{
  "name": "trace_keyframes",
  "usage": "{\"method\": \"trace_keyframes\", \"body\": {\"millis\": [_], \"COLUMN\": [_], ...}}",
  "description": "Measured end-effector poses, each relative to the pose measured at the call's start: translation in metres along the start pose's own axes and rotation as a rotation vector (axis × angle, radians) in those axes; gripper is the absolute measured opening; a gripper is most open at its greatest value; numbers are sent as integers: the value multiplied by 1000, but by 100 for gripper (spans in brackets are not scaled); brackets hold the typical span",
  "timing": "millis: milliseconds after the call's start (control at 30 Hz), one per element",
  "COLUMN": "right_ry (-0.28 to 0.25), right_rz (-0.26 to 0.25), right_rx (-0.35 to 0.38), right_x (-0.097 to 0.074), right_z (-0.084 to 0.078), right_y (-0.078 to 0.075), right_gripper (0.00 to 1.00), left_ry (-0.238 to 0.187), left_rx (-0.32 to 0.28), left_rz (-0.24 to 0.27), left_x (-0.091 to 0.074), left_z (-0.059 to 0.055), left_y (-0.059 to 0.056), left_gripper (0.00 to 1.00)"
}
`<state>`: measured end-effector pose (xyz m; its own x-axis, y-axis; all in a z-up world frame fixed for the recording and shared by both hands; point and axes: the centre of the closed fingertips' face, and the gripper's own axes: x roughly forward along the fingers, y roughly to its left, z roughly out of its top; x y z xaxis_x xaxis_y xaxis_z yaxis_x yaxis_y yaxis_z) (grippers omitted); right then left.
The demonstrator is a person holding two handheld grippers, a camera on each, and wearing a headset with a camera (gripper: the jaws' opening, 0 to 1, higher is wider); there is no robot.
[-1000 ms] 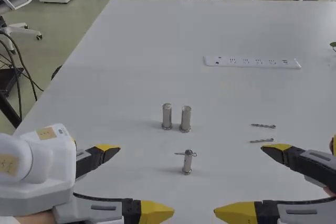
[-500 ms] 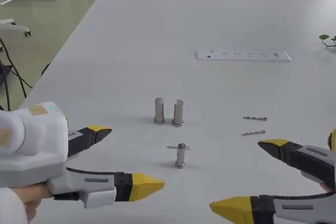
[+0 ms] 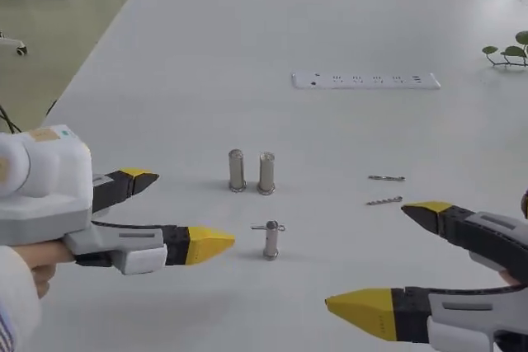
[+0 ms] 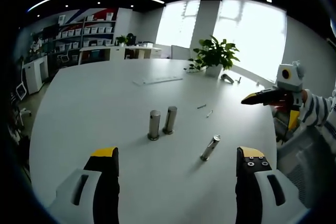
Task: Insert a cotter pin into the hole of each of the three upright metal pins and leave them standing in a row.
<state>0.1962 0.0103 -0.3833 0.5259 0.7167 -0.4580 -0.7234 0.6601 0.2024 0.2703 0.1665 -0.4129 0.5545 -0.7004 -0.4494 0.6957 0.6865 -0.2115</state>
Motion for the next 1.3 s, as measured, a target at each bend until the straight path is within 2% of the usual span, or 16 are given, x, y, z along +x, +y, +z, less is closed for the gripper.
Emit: {"method": "trace_keyframes", "body": {"millis": [300,433,533,633,800,1067,1167,1300], "right_ry": [6,10,18,19,25,24,24,33], "right_rz": [-20,-21,-26,-27,-33,-42,-43,-37], "right_rx": [-1,-3,-7,-4,4,13,18,13], "right_x": [-6,-6,-7,-7,-7,-8,-8,-8], "right_z": [-2,-2,-3,-4,-8,-10,-11,-14], "right_y": [-1,-1,-1,0,0,0,0,2], "right_gripper": [94,94,94,93,93,93,93,93], "left_ry": [14,48,48,40,53,47,46,50], "left_rx": [4,35,50,82,125,126,121,100], "left_rz": [1,6,14,28,22,19,66,64], "left_x": [14,21,26,32,44,61,66,71], "left_z": [2,0,3,9,14,23,25,24], "left_y": [7,11,14,18,21,27,38,43], "left_gripper": [83,81,80,73,68,58,57,50]}}
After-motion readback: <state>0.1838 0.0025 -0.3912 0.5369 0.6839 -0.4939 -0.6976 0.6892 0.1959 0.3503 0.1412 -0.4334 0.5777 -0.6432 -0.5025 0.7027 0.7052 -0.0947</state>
